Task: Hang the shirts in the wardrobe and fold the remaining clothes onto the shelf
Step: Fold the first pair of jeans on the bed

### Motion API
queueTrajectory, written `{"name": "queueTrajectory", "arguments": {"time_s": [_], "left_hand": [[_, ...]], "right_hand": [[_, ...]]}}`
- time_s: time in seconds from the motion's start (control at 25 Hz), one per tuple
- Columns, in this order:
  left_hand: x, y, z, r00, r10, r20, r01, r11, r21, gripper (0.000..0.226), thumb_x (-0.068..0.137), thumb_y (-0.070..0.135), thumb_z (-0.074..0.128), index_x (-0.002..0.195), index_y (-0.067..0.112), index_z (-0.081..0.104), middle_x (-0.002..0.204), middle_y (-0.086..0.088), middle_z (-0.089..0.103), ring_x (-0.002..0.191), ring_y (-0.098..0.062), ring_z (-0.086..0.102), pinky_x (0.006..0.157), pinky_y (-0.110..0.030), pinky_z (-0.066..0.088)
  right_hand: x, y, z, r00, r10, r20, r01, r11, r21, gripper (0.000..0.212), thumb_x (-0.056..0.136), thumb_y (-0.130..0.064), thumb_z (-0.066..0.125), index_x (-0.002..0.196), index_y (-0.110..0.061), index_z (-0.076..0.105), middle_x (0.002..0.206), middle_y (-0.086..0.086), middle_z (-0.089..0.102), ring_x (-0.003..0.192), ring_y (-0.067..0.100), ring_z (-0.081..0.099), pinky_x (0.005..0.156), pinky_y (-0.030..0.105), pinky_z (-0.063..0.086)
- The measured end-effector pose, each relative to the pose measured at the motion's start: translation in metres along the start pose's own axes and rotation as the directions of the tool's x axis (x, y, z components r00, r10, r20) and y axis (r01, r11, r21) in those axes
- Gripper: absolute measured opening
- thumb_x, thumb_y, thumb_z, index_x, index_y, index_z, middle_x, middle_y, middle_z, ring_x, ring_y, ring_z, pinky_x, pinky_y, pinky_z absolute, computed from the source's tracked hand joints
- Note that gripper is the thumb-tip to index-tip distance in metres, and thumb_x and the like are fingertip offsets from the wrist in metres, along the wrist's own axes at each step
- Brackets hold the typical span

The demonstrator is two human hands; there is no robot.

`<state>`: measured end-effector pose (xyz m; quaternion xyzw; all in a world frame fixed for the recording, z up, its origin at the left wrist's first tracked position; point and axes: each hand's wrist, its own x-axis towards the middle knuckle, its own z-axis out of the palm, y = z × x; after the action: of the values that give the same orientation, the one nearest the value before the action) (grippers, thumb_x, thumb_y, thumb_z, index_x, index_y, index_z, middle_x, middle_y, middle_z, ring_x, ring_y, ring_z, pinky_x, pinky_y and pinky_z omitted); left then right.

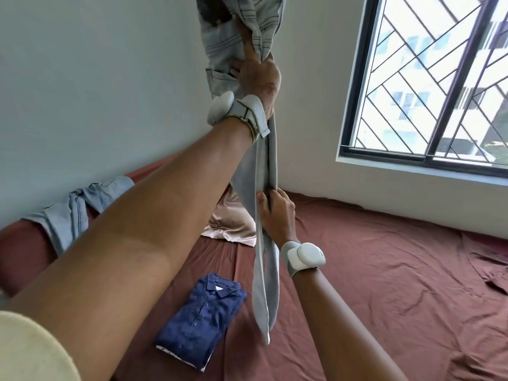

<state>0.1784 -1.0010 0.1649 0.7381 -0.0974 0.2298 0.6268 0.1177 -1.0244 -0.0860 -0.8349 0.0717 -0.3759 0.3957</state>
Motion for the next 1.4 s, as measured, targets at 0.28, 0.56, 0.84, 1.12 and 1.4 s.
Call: {"name": "queueTrajectory", "arguments": {"time_s": [0.28, 0.56, 0.84, 1.12, 1.4], "left_hand": [[0.002, 0.002, -0.009, 0.999, -0.027, 0.028, 0.025, 0.999, 0.045, 0.071, 0.098, 0.027, 0.042, 0.151, 0.039, -0.004, 0.154, -0.029, 0.004, 0.146, -0.036, 0.007, 0.117, -0.051, 0.017], [-0.004, 0.003, -0.004, 0.996, -0.085, 0.030, 0.080, 0.988, 0.132, 0.066, 0.100, 0.034, 0.036, 0.151, 0.040, -0.007, 0.157, -0.027, -0.001, 0.147, -0.034, 0.005, 0.119, -0.051, 0.006], [-0.018, 0.011, 0.006, 0.994, -0.071, 0.087, 0.059, 0.990, 0.130, 0.066, 0.100, 0.037, 0.038, 0.152, 0.037, -0.003, 0.156, -0.029, -0.006, 0.147, -0.037, 0.001, 0.119, -0.048, 0.003], [-0.047, 0.005, 0.025, 0.993, 0.029, 0.112, -0.023, 0.998, -0.055, 0.068, 0.097, 0.029, 0.042, 0.154, 0.029, 0.004, 0.154, -0.023, 0.021, 0.142, -0.032, 0.026, 0.117, -0.036, 0.018], [-0.099, -0.047, 0.090, 0.979, -0.090, 0.181, 0.183, 0.775, -0.605, 0.056, 0.094, -0.005, 0.044, 0.147, 0.003, 0.028, 0.132, -0.009, 0.053, 0.109, -0.014, 0.060, 0.093, -0.020, 0.049]], "right_hand": [[-0.010, 0.002, 0.009, 0.985, 0.062, -0.160, -0.051, 0.996, 0.069, 0.007, 0.077, -0.004, 0.065, 0.076, 0.000, 0.059, 0.080, 0.012, 0.060, 0.069, 0.023, 0.052, 0.066, 0.037, 0.046], [-0.019, 0.021, -0.008, 0.996, 0.089, 0.005, -0.089, 0.994, 0.068, 0.025, 0.081, -0.013, 0.070, 0.063, -0.001, 0.057, 0.071, 0.006, 0.052, 0.063, 0.019, 0.045, 0.062, 0.028, 0.035], [-0.043, 0.024, -0.031, 0.945, 0.282, -0.169, -0.202, 0.904, 0.378, 0.035, 0.085, 0.000, 0.062, 0.110, -0.013, 0.043, 0.072, -0.004, 0.061, 0.055, 0.002, 0.052, 0.056, 0.018, 0.041], [-0.076, 0.093, -0.072, 0.883, 0.435, 0.175, -0.441, 0.897, -0.001, 0.040, 0.086, -0.018, 0.070, 0.054, -0.019, 0.048, 0.060, -0.002, 0.043, 0.056, 0.009, 0.041, 0.057, 0.027, 0.034], [-0.077, 0.180, -0.210, 0.900, 0.404, -0.163, -0.436, 0.847, -0.305, 0.030, 0.081, -0.024, 0.063, 0.057, -0.008, 0.058, 0.056, 0.010, 0.037, 0.060, 0.016, 0.044, 0.056, 0.034, 0.026]]}}
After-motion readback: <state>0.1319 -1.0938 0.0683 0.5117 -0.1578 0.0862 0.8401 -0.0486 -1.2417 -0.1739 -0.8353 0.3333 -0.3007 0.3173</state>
